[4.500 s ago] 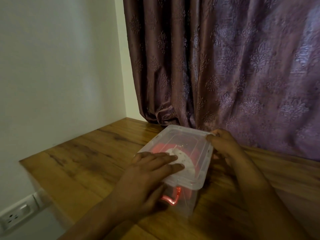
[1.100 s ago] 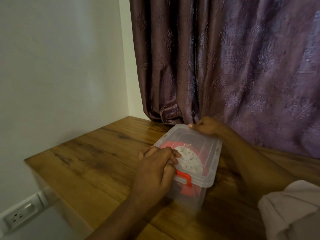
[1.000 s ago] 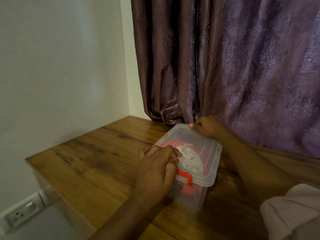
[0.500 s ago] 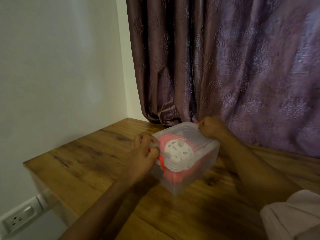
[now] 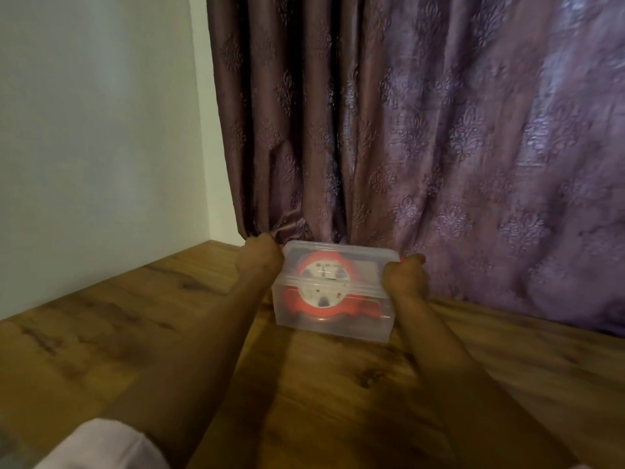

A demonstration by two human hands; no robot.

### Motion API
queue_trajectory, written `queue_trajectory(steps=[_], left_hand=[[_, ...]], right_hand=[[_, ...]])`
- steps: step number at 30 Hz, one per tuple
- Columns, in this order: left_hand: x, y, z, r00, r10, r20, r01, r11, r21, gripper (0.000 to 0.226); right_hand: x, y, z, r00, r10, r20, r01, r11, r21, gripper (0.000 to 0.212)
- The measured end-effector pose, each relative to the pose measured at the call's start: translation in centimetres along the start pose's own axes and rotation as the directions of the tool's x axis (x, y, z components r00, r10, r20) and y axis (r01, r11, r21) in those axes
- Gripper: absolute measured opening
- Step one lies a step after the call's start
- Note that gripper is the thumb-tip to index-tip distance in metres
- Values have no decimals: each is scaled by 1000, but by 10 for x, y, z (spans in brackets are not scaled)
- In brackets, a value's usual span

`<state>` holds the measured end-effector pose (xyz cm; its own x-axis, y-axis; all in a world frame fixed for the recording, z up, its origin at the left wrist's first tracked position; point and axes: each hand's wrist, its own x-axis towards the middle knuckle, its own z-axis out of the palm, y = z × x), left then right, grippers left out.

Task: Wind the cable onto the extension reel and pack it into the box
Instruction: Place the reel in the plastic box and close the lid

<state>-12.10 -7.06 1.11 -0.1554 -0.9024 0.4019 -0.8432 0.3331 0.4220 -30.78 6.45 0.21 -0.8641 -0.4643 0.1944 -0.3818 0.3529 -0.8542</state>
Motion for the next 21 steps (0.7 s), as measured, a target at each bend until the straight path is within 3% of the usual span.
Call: queue_trajectory(steps=[7, 10, 15, 17, 21], left_hand=[[0, -5, 37, 995, -34, -93, -5, 921, -388, 58], [1, -4, 51, 971, -15, -239, -55, 957, -285, 51], [14, -9, 56, 975, -22, -220, -43, 958, -283, 51], [22, -13, 51, 987, 9, -162, -43, 977, -208, 55], [36, -14, 38, 992, -103, -70, 103, 995, -2, 56]], right_hand=[[8, -10, 28, 979, 136, -153, -87, 954, 286, 33], [6, -16, 47, 964, 185, -192, -77, 883, 462, 32], [2, -18, 74, 987, 107, -121, -10, 791, 612, 39], [-2, -15, 75, 999, 34, -38, -3, 779, 626, 48], [-20, -2, 81, 970, -223, 93, 123, 787, 604, 73]])
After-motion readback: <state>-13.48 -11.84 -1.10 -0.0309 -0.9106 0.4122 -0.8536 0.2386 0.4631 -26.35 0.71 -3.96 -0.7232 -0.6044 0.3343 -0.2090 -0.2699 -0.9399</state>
